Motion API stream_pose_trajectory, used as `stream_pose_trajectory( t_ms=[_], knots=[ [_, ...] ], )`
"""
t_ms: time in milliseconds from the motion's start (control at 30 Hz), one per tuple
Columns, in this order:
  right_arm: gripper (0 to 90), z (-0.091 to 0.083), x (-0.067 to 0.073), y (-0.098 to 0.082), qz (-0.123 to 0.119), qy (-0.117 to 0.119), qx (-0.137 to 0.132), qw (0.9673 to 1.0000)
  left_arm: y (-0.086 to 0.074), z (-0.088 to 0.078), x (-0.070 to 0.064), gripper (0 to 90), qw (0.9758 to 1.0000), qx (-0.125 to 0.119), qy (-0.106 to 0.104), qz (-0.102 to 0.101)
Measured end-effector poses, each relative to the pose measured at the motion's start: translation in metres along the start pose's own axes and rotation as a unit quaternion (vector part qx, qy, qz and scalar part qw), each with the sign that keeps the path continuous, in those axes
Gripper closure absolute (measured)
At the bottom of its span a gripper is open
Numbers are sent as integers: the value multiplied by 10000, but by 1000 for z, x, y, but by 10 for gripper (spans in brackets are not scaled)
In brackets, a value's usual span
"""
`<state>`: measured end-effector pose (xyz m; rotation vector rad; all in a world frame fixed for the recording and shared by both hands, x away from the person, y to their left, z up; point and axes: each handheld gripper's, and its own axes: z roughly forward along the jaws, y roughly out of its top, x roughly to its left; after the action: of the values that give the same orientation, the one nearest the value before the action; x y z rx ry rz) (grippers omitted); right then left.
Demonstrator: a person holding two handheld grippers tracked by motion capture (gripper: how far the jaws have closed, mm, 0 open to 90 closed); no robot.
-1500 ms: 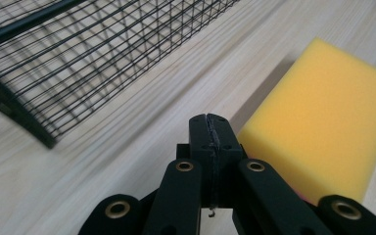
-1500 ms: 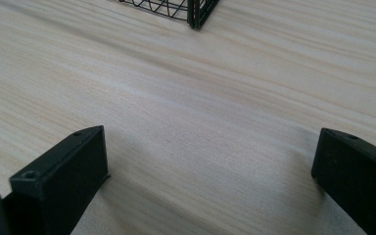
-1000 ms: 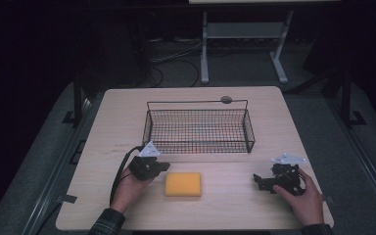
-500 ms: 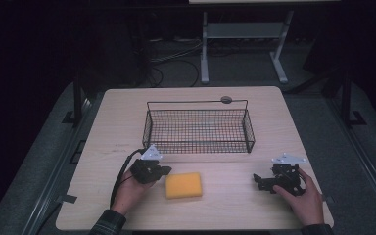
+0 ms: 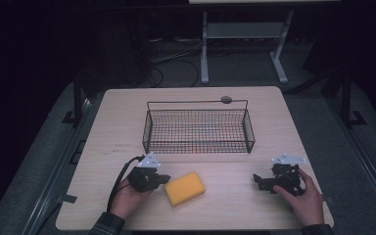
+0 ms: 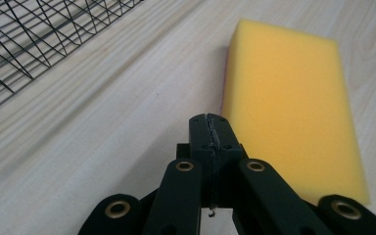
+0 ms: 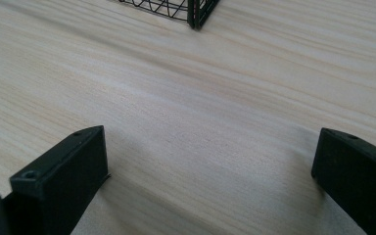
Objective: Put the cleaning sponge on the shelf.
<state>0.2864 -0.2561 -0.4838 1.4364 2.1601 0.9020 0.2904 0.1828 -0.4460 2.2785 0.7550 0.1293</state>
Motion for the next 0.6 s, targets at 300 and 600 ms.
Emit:
stream_pose_trajectory(
  t_ms=[300, 600],
  knots=[
    [0, 0, 0, 0, -2, 0, 1, 10000, -4, -4, -7, 897, 9999, -1, -81, -119],
    [0, 0, 0, 0, -1, 0, 0, 10000, -10, -7, -17, 897, 9997, -11, -152, -178]
  ],
)
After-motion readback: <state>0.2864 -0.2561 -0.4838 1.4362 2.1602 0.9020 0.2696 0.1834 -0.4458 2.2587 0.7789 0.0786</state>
